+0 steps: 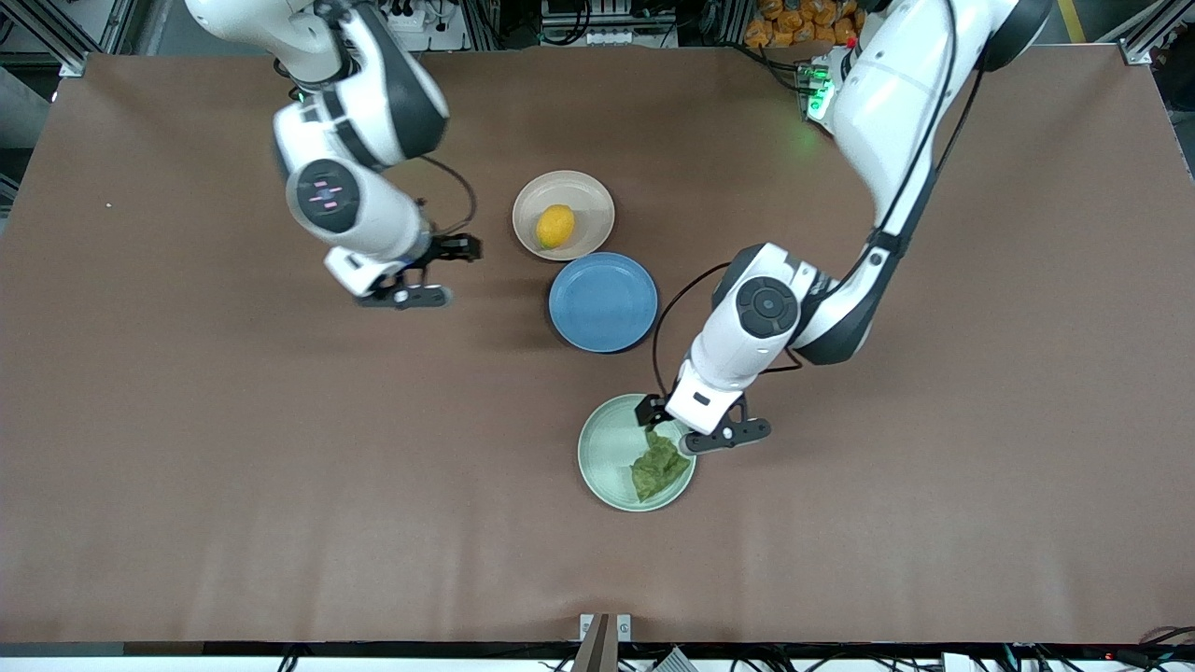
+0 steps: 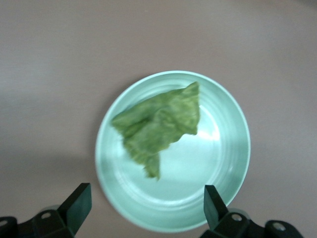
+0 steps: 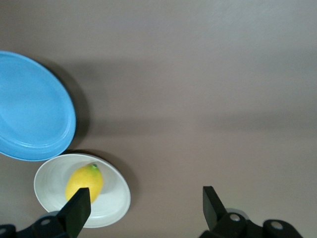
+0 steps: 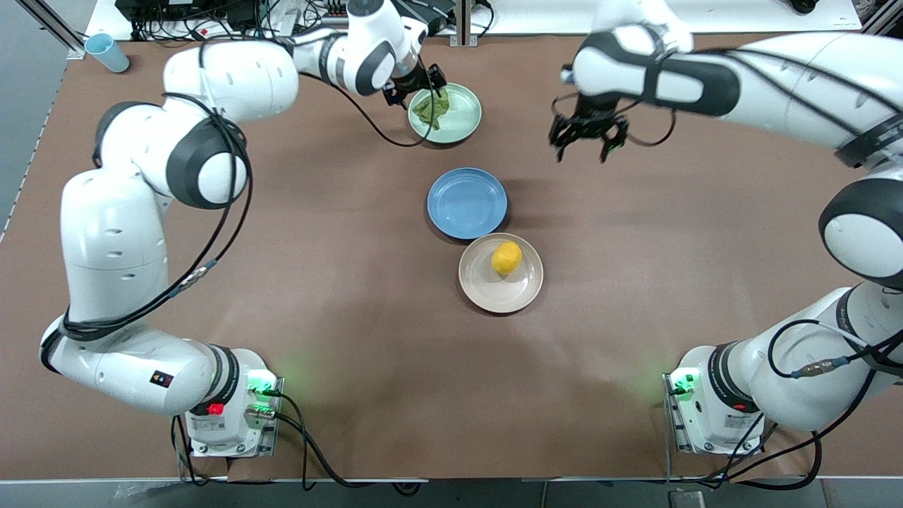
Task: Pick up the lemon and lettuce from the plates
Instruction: 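Lower the left gripper onto the lettuce while the right gripper descends on the lemon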
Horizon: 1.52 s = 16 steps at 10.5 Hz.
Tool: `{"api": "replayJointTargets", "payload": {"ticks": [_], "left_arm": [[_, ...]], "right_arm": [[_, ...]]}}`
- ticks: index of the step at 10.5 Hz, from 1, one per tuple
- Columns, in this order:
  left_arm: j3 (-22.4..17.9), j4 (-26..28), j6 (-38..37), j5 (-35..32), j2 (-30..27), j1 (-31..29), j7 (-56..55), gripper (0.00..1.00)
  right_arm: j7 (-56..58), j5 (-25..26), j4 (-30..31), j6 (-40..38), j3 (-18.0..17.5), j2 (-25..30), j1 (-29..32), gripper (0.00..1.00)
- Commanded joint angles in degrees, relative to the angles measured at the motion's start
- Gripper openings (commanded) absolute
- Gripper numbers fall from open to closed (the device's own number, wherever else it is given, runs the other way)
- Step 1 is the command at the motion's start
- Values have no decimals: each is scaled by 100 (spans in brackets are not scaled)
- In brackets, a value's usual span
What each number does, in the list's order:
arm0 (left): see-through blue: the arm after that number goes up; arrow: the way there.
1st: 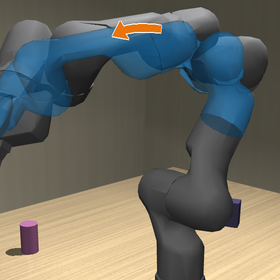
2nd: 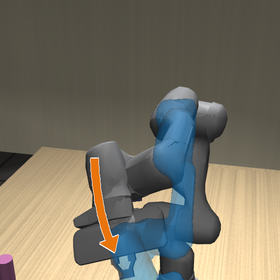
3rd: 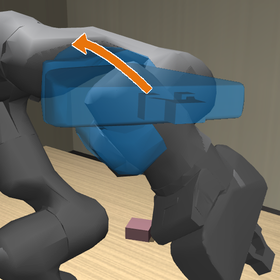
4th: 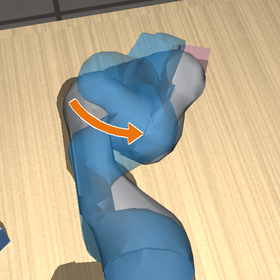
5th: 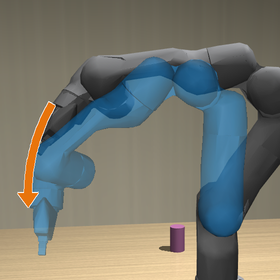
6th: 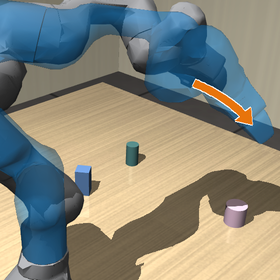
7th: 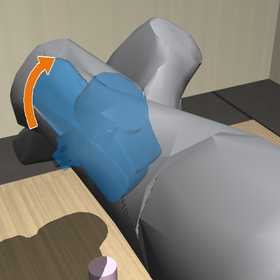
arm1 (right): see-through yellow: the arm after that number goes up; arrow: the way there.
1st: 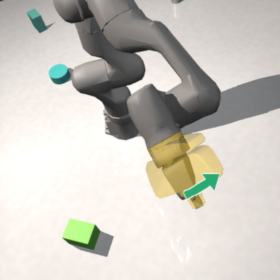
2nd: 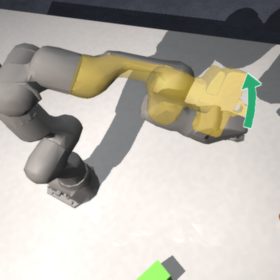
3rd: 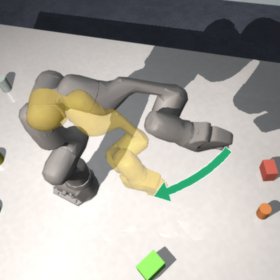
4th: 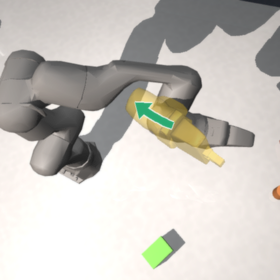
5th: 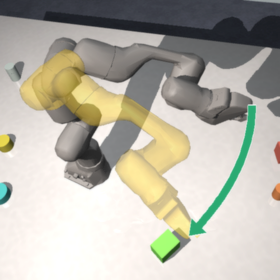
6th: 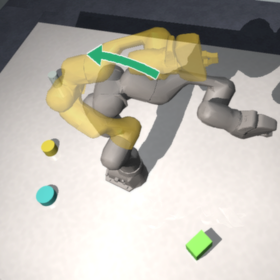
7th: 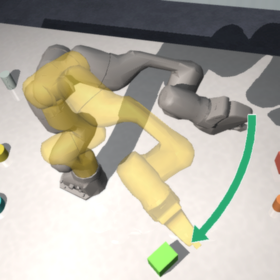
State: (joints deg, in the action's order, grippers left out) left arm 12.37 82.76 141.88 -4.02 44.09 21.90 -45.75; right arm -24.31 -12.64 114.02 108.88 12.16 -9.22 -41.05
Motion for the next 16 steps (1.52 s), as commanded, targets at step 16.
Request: {"api": "replayJointTargets", "payload": {"ticks": [16], "left_arm": [[-859, -163, 2713, -20, 1242, 754, -1049, 100]], "right_arm": [[-2648, -335, 1131, 3463, 58, -1555, -2917, 100]]}}
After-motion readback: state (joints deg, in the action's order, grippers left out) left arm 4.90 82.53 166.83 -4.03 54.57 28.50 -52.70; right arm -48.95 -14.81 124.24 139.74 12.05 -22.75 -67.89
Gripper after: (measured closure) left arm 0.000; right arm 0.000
